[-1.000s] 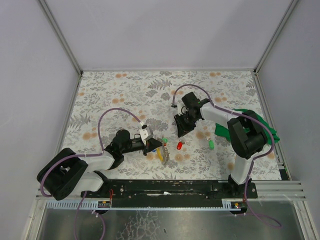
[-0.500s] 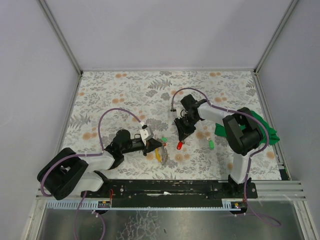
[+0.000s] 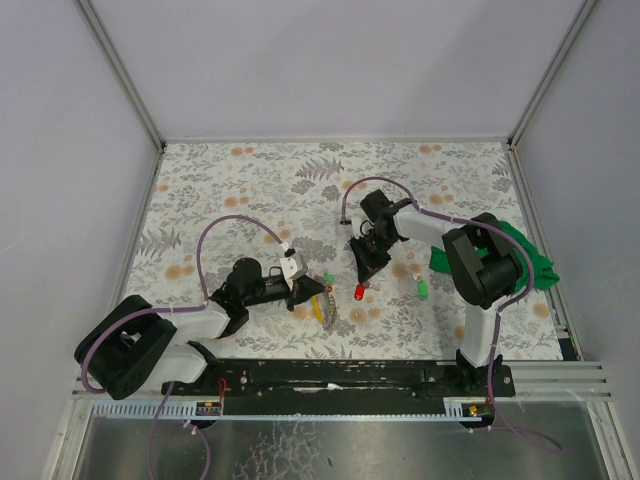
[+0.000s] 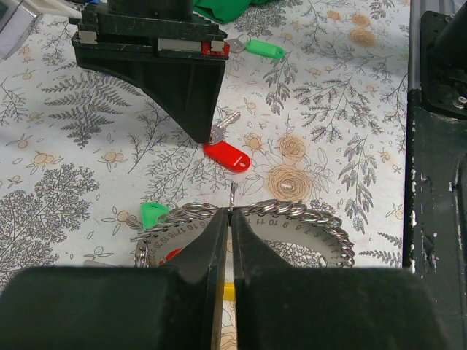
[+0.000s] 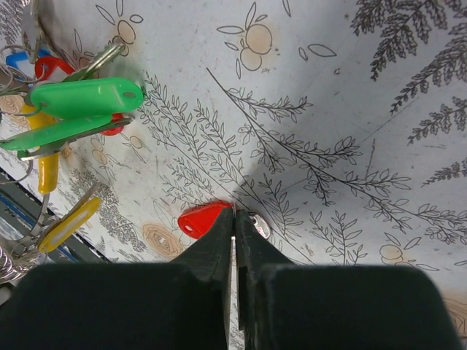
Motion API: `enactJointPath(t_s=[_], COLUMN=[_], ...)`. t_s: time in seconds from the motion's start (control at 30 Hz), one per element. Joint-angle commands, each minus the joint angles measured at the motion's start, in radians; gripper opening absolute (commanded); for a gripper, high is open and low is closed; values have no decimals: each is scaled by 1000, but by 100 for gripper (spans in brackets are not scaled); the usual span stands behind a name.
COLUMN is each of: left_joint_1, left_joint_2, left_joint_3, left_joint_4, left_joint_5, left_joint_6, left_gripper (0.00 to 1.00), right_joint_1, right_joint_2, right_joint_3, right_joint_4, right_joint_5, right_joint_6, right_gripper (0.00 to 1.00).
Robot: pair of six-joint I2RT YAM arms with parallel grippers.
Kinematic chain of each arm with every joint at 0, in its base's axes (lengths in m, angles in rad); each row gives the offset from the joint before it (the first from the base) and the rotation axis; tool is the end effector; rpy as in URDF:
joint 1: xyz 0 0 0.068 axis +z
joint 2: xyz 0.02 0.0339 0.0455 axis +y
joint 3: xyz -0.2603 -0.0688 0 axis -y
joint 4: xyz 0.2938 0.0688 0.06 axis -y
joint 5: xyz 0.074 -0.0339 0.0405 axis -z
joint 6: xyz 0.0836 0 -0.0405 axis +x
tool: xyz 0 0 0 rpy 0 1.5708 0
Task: Put the keys on the keyring
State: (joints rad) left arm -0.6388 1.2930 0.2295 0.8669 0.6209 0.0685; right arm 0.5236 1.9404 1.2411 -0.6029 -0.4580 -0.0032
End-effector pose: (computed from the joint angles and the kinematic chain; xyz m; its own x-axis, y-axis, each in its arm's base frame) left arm 0.1982 -0.2078 0.1084 -0.0919 0.1376 -0.9862 0.9515 0.3041 -0.0462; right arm 0.3427 0.2405 0.0694 -0.8332 -0.4844 -0.2667 -0.5528 0.7166 0.4254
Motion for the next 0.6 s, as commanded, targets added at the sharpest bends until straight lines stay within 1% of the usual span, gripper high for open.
enactJointPath(t_s=[0.0, 0.1, 0.27, 0.47, 0.57], left_joint_1=[-3, -4, -3, -3, -4], left_joint_2=[6, 5, 4, -13, -26], left_joint_3=[27, 29, 29, 22, 19], left_joint_4=[33, 32, 43, 61, 68], left_joint_5=[16, 20, 31, 45, 61], left_joint_6=[18, 19, 25, 40, 55], left_gripper=[0, 0, 0, 0, 0], right_joint_1=[6, 6, 7, 23, 30], right_joint_2=[-25, -80, -241, -461, -579], right_joint_3=[26, -2, -98, -287, -408], right_joint_4=[-15, 18, 132, 361, 512], right_joint_5=[-7, 1, -27, -68, -145], right_joint_6=[-18, -35, -86, -148, -203], right_gripper=[4, 1, 1, 0, 0])
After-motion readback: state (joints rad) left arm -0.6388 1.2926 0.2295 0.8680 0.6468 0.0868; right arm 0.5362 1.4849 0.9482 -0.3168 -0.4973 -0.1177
